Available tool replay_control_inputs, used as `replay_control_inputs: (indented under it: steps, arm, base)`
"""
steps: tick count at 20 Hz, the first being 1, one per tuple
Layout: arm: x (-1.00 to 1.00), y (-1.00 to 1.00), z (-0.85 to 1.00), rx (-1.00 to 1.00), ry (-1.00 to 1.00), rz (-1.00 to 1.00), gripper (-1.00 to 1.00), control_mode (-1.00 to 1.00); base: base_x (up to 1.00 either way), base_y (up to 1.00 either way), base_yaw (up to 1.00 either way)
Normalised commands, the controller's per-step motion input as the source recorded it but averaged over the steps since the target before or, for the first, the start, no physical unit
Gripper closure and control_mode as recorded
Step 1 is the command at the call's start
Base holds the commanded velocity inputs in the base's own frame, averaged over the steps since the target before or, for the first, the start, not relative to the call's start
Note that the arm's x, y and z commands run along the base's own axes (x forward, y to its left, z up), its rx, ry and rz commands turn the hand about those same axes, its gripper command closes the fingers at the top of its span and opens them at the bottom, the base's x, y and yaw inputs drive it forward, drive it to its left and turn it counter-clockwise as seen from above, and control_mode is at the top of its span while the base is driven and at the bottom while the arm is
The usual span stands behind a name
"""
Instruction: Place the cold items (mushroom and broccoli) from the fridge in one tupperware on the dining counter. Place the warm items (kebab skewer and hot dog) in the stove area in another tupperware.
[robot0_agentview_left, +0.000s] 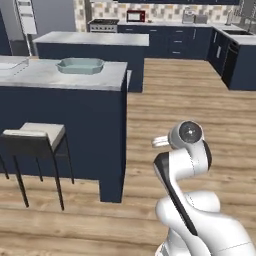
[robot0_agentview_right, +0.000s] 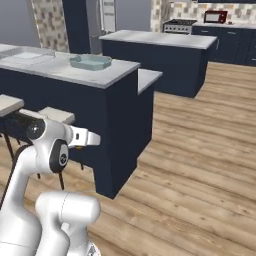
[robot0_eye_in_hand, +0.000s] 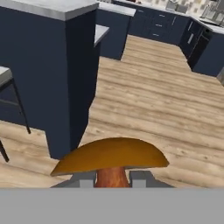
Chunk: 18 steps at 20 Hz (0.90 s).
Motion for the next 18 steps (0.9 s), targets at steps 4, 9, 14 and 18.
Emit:
replay_control_inputs:
  steps: [4,9,14,18]
  arm:
    - [0.00,0.00,0.00,0.00,0.00,0.00,1.00,1.00]
    - [0.00,0.00,0.00,0.00,0.00,0.00,1.00,1.00]
    - [0.00,0.00,0.00,0.00,0.00,0.00,1.00,1.00]
    - [0.00,0.00,0.00,0.00,0.00,0.00,1.00,1.00]
  base:
    - [0.00,1.00,-0.19]
    - [0.08,1.00,-0.17]
    - [0.20,1.00,-0.19]
    - [0.46,1.00,-0.18]
